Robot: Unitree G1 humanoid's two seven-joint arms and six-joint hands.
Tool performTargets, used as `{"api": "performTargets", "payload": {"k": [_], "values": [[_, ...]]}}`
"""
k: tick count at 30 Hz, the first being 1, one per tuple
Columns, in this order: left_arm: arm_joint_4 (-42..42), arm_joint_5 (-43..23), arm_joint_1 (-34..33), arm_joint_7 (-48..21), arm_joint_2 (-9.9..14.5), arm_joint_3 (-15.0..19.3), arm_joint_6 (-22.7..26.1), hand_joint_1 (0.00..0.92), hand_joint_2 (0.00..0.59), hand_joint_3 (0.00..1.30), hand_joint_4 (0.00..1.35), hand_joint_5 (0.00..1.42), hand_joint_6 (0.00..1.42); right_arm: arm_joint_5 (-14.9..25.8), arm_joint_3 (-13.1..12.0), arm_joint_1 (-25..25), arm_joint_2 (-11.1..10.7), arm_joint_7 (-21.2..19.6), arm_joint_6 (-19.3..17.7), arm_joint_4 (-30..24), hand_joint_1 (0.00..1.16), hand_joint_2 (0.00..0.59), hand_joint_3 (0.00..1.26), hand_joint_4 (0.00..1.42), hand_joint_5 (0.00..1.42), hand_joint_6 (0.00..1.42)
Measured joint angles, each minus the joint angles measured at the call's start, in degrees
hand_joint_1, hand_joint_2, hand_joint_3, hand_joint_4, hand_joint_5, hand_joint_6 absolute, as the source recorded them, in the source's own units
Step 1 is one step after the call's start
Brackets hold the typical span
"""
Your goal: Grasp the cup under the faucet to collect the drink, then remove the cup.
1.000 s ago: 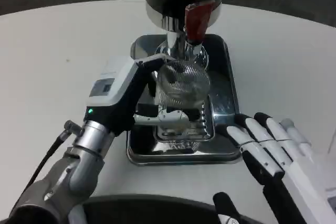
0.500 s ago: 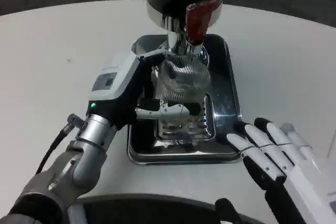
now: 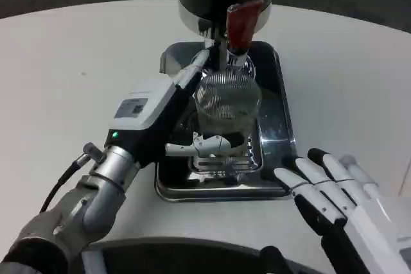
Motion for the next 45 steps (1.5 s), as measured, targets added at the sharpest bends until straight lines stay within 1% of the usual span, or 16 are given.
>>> {"api": "performTargets", "payload": {"k": [2,6,8,12,15,18,21,26,28,31,33,34,37,40,42,45], "values": [[0.0,0.0,0.1,0.0,0.1,0.0,0.0,0.177,0.030,0.00,0.00,0.25,0.14,-0.1,0.2,0.0,0.0,0.0,0.0,0.0,0.48,0.463,0.19,0.10,0.03,0.03],[-1.0,-1.7,1.0,-0.2,0.6,1.0,-0.8,0.009,0.001,0.00,0.00,0.14,0.05,-0.2,0.7,0.0,0.0,0.0,0.0,0.0,0.48,0.463,0.20,0.10,0.03,0.03],[-3.1,-4.0,2.7,-1.1,1.5,2.8,-2.3,0.000,0.000,0.00,0.00,0.08,0.01,-0.6,1.0,0.2,0.0,0.0,0.0,0.0,0.48,0.463,0.20,0.10,0.03,0.03],[-8.4,-7.7,6.4,-4.5,3.7,5.6,-3.8,0.000,0.000,0.00,0.00,0.00,0.00,-0.7,1.3,0.3,0.1,0.0,0.1,0.0,0.48,0.463,0.20,0.09,0.03,0.03],[-15.0,-11.3,11.1,-8.4,5.6,8.4,-4.2,0.000,0.000,0.00,0.00,0.00,0.00,-0.9,1.6,0.3,0.1,-0.1,0.6,0.0,0.48,0.463,0.20,0.09,0.02,0.03],[-21.3,-16.0,15.0,-12.3,7.0,12.0,-3.8,0.000,0.043,0.00,0.00,0.00,0.00,-1.6,2.6,0.3,0.1,-0.1,1.1,0.0,0.48,0.463,0.20,0.09,0.02,0.03],[-28.3,-22.5,18.9,-16.8,7.3,15.8,-2.5,0.000,0.078,0.00,0.00,0.02,0.00,-2.5,4.0,0.3,0.0,-0.1,1.9,0.0,0.48,0.463,0.20,0.09,0.02,0.03],[-43.5,-35.3,24.6,-25.3,7.7,22.7,3.8,0.000,0.097,0.00,0.00,0.02,0.00,-3.3,5.6,0.2,0.0,-0.3,3.1,0.0,0.48,0.463,0.19,0.07,0.00,0.03],[-48.2,-39.4,25.4,-28.5,8.4,24.5,6.2,0.000,0.098,0.00,0.00,0.02,0.00,-3.7,5.8,0.2,0.0,-0.4,3.5,0.0,0.48,0.463,0.19,0.07,0.00,0.03],[-56.9,-49.5,25.9,-36.8,10.4,27.4,11.8,0.000,0.103,0.00,0.00,0.04,0.03,-4.4,6.1,-0.2,0.0,-0.5,4.3,0.0,0.48,0.463,0.18,0.06,0.00,0.03],[-60.5,-54.4,25.8,-41.1,11.2,28.9,14.4,0.000,0.105,0.00,0.00,0.04,0.03,-4.7,6.4,-0.8,-0.1,-0.5,5.1,0.0,0.48,0.463,0.18,0.06,0.00,0.03],[-61.3,-55.8,25.7,-42.6,11.4,29.2,15.2,0.000,0.104,0.00,0.00,0.04,0.03,-4.9,6.5,-1.1,-0.1,-0.5,5.4,0.0,0.48,0.463,0.18,0.06,0.00,0.04],[-63.5,-62.7,24.0,-50.2,12.2,30.0,20.5,0.000,0.103,0.00,0.00,0.04,0.03,-5.1,7.4,-2.3,-0.2,-0.5,6.2,0.0,0.48,0.463,0.16,0.06,0.00,0.05],[-64.5,-65.2,22.2,-54.3,12.5,30.3,23.5,0.000,0.105,0.00,0.00,0.02,0.02,-5.2,8.1,-2.4,-0.3,-0.5,6.7,0.0,0.48,0.463,0.13,0.06,0.00,0.05],[-65.4,-67.6,20.4,-57.8,12.8,30.5,27.3,0.000,0.107,0.00,0.00,0.01,0.01,-5.5,8.1,-2.3,-0.6,-0.5,6.8,0.0,0.48,0.463,0.12,0.05,0.00,0.05],[-66.9,-69.3,18.0,-61.1,13.2,30.5,30.9,0.000,0.105,0.00,0.00,0.01,0.01,-6.2,8.3,-2.2,-1.2,-0.6,6.9,0.0,0.48,0.463,0.09,0.01,0.00,0.04]]}}
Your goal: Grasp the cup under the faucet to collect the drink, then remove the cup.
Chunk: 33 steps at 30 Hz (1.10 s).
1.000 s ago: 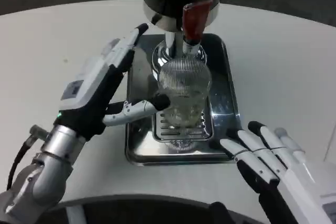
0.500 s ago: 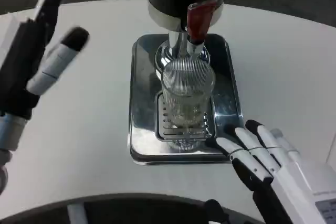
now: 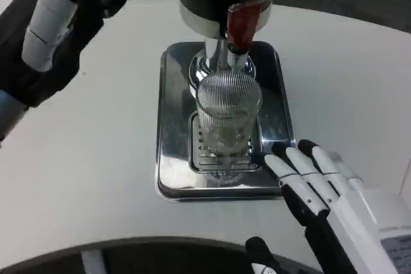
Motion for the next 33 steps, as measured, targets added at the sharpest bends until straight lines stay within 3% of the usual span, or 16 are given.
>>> {"api": "performTargets", "payload": {"k": [3,11,33], "values": [[-0.1,-0.7,-3.0,-2.2,0.1,0.0,2.6,0.000,0.100,0.00,0.00,0.03,0.01,-0.5,0.4,0.3,-0.4,-0.3,0.0,0.0,0.48,0.463,0.01,0.00,0.00,0.00],[3.0,0.7,-8.2,-5.4,-1.2,-0.3,4.3,0.000,0.100,0.00,0.00,0.04,0.01,-1.4,1.6,1.1,-0.8,-0.5,0.0,0.0,0.48,0.463,0.00,0.00,0.00,0.00],[15.6,9.8,-14.8,-13.2,-7.6,-5.4,1.4,0.000,0.101,0.00,0.00,0.06,0.02,-1.3,1.7,1.9,-0.9,-2.2,1.2,0.0,0.47,0.467,0.00,0.00,0.00,0.00]]}}
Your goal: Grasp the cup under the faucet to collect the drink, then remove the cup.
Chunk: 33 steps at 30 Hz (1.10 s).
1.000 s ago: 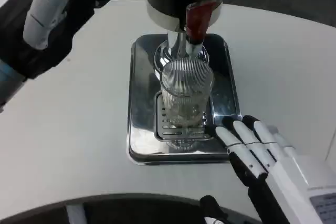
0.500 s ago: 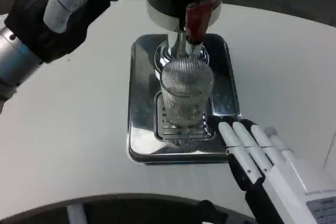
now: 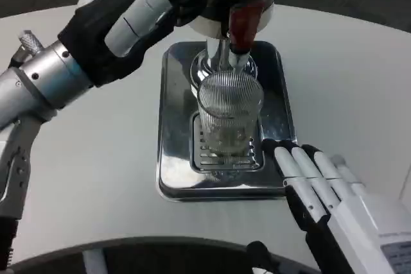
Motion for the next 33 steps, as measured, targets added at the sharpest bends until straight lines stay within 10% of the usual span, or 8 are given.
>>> {"api": "performTargets", "payload": {"k": [14,33], "values": [[4.1,1.9,-2.5,-2.6,-3.2,-1.3,-0.6,0.000,0.101,0.00,0.00,0.04,0.01,-0.1,0.6,0.4,0.5,0.0,0.6,0.0,0.46,0.472,0.00,0.00,0.00,0.00],[-2.8,11.5,0.9,-1.4,-0.8,-4.0,-8.4,0.000,0.096,0.00,0.00,0.06,0.04,0.4,-1.0,-1.2,0.0,-0.6,1.5,0.0,0.46,0.472,0.01,0.00,0.00,0.00]]}}
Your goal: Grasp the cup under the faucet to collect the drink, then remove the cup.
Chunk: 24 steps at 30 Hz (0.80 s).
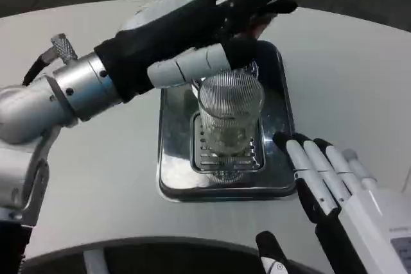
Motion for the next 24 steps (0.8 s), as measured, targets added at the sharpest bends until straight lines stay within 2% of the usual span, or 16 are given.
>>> {"api": "performTargets", "payload": {"k": [10,17,24], "values": [[-1.1,8.7,1.3,1.9,4.7,-0.9,-14.4,0.000,0.090,0.00,0.00,0.07,0.05,0.5,0.3,-1.4,-1.0,0.0,1.3,0.4,0.46,0.472,0.02,0.00,0.00,0.01],[-1.2,10.7,2.4,3.4,6.2,-1.4,-18.4,0.000,0.090,0.00,0.00,0.06,0.05,1.6,0.3,-1.4,-1.3,0.0,3.1,1.4,0.46,0.468,0.03,0.00,0.00,0.04],[-1.2,10.6,2.9,4.2,7.0,-1.7,-19.4,0.000,0.091,0.00,0.00,0.06,0.05,2.9,0.3,-3.8,-1.1,-0.3,5.8,4.9,0.48,0.418,0.03,0.00,0.00,0.05]]}}
